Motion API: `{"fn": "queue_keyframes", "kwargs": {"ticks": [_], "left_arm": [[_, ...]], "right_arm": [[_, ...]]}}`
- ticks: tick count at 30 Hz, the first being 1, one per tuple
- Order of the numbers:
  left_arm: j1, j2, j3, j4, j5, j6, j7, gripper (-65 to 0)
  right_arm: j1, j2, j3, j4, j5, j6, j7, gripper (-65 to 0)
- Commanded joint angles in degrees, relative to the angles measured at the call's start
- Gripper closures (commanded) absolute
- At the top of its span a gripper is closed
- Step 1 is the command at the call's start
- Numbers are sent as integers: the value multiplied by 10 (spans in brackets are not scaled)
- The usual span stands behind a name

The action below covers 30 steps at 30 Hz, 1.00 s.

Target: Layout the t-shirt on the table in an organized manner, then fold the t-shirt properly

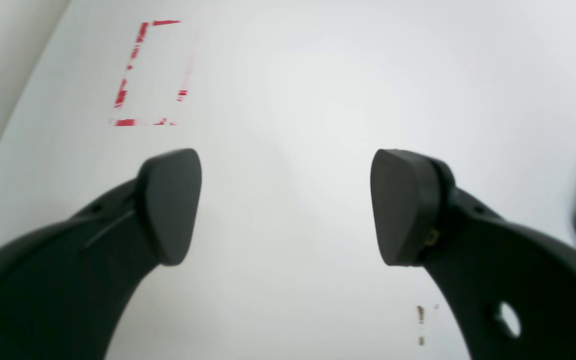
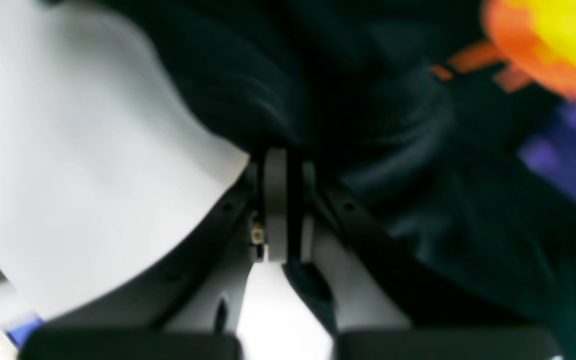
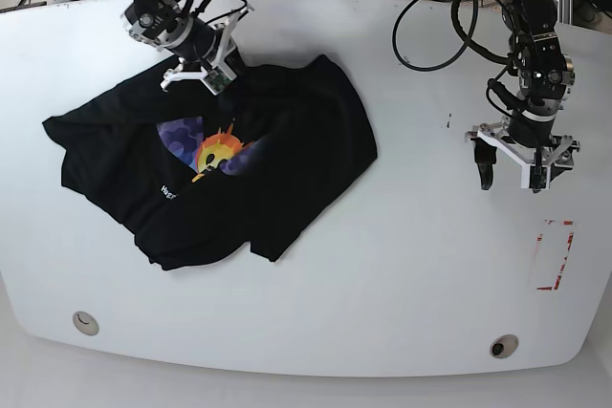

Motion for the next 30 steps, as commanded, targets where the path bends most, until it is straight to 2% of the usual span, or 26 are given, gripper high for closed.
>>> {"fn": "queue_keyframes", "kwargs": {"ticks": [1, 7, 15, 17, 23, 26, 30], "left_arm": [[-7, -6, 9, 11, -4, 0, -15, -499], [1, -6, 50, 11, -4, -1, -15, -500], [-5, -5, 136, 9, -5, -1, -15, -500], [-9, 4, 164, 3, -6, -1, -15, -500], [-57, 64, 214, -50, -5, -1, -14, -501], [-89, 94, 230, -95, -4, -1, -14, -501], [-129, 120, 244, -151, -5, -1, -14, -501]], "right_arm": [[-19, 7, 28, 18, -1, -4, -2, -3], [-42, 9, 107, 26, 0, -4, -2, -3], [-40, 6, 173, 25, 0, -4, -2, -3], [-40, 6, 177, 23, 0, -4, -2, -3], [-40, 6, 180, 24, 1, -4, -2, -8], [-39, 5, 179, 25, 1, -4, -2, -48], [-37, -8, 179, 24, 1, -4, -2, -155]]}}
